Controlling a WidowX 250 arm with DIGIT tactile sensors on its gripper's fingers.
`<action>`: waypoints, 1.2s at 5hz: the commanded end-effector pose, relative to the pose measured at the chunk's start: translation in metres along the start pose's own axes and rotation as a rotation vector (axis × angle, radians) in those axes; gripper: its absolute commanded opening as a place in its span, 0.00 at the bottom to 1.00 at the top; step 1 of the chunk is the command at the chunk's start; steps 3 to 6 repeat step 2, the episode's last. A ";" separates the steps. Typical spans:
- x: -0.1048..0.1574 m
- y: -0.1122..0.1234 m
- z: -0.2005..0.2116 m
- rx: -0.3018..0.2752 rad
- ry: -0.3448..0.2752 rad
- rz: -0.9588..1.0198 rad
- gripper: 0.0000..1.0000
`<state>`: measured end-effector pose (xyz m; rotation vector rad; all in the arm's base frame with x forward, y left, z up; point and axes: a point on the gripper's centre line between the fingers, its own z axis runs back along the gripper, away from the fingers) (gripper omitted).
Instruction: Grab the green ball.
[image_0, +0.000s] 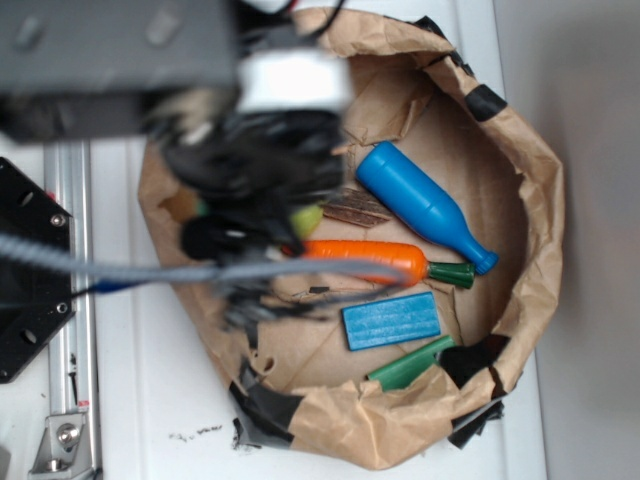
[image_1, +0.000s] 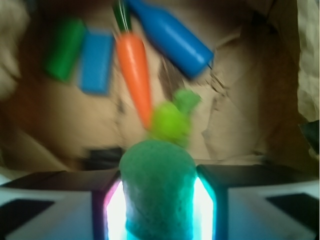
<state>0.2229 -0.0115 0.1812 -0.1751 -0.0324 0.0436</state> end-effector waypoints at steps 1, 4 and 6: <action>0.024 -0.005 0.009 -0.108 0.061 0.008 0.00; 0.025 -0.003 0.002 -0.081 0.014 0.024 0.00; 0.025 -0.003 0.002 -0.081 0.014 0.024 0.00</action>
